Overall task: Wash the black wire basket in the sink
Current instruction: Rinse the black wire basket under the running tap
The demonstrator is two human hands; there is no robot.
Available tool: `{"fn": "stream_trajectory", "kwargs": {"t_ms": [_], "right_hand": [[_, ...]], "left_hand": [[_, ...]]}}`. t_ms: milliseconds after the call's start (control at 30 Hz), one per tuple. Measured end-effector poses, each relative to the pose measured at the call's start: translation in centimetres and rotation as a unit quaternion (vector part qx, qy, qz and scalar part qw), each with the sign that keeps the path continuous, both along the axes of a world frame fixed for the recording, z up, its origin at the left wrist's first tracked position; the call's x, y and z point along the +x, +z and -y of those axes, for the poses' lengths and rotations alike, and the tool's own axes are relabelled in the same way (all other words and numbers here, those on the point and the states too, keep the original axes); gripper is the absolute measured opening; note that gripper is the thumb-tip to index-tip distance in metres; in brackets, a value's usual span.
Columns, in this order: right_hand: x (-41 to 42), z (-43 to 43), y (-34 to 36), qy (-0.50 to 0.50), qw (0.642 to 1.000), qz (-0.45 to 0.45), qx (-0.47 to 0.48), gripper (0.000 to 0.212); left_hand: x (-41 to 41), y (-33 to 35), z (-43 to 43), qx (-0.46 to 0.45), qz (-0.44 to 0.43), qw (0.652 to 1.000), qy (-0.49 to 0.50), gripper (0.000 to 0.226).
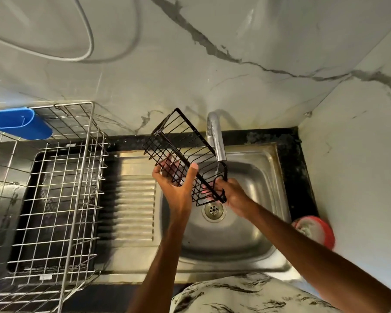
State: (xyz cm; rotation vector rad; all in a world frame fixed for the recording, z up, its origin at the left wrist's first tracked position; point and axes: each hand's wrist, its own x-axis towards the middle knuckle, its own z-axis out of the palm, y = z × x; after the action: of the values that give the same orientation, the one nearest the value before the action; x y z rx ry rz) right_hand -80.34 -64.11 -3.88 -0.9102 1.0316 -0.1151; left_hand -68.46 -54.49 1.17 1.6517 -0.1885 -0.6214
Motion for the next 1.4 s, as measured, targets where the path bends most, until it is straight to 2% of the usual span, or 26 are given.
{"fn": "stream_trajectory", "kwargs": {"t_ms": [100,200,233,267,300,400,500,533,633,700,800,967,1100,1267,1400], "right_hand": [[0.0,1.7,-0.5,0.031,0.999,0.018,0.001,0.035],[-0.4,3.3,-1.5,0.111,0.993,0.042,-0.018,0.074],[-0.5,3.7,-1.5,0.134,0.990,0.052,-0.012,0.065],[-0.4,4.0,-1.3,0.149,0.988,0.043,-0.016,0.046],[-0.4,4.2,-1.4,0.170,0.984,0.042,-0.015,0.037],[-0.1,5.0,-1.2,0.173,0.984,0.033,-0.025,0.039],[0.6,5.9,-2.0,0.174,0.983,-0.011,-0.062,0.041],[0.8,6.0,-2.0,0.176,0.981,-0.029,-0.074,0.043],[1.7,6.3,-2.9,0.184,0.975,-0.052,-0.110,0.052],[2.6,6.2,-2.8,0.187,0.974,-0.060,-0.113,0.052],[4.1,6.0,-1.5,0.179,0.974,-0.071,-0.116,0.044],[4.6,6.0,-1.4,0.109,0.989,-0.038,-0.094,0.036],[3.9,7.1,-1.4,0.060,0.991,-0.010,-0.120,0.030],[1.4,7.9,-1.3,0.088,0.985,-0.041,-0.141,0.034],[-0.8,7.0,-2.2,0.114,0.986,-0.067,-0.097,0.034]], "left_hand": [[1.7,1.1,-1.2,-0.060,-0.097,0.993,0.010,0.103],[4.4,3.1,-2.4,-0.061,-0.193,0.979,-0.015,0.108],[5.2,3.8,-2.6,-0.040,-0.201,0.978,-0.033,0.100],[5.9,4.5,-2.6,-0.011,-0.196,0.979,-0.058,0.095],[6.6,5.1,-2.5,0.020,-0.185,0.979,-0.087,0.095],[7.6,6.8,-2.0,0.102,-0.152,0.969,-0.164,0.098],[7.7,8.1,-1.9,0.131,-0.159,0.960,-0.191,0.105],[7.5,8.3,-1.9,0.134,-0.161,0.958,-0.197,0.102],[6.7,8.9,-1.9,0.129,-0.158,0.957,-0.208,0.072],[6.2,9.1,-1.9,0.119,-0.162,0.959,-0.201,0.065],[6.0,8.7,-2.2,0.122,-0.152,0.961,-0.196,0.067],[5.5,7.7,-3.0,0.120,-0.149,0.964,-0.184,0.097],[4.3,8.0,-3.1,0.108,-0.122,0.967,-0.194,0.068],[3.0,8.0,-2.9,0.117,-0.137,0.963,-0.201,0.062],[2.6,6.9,-3.2,0.140,-0.149,0.958,-0.200,0.065]]}}
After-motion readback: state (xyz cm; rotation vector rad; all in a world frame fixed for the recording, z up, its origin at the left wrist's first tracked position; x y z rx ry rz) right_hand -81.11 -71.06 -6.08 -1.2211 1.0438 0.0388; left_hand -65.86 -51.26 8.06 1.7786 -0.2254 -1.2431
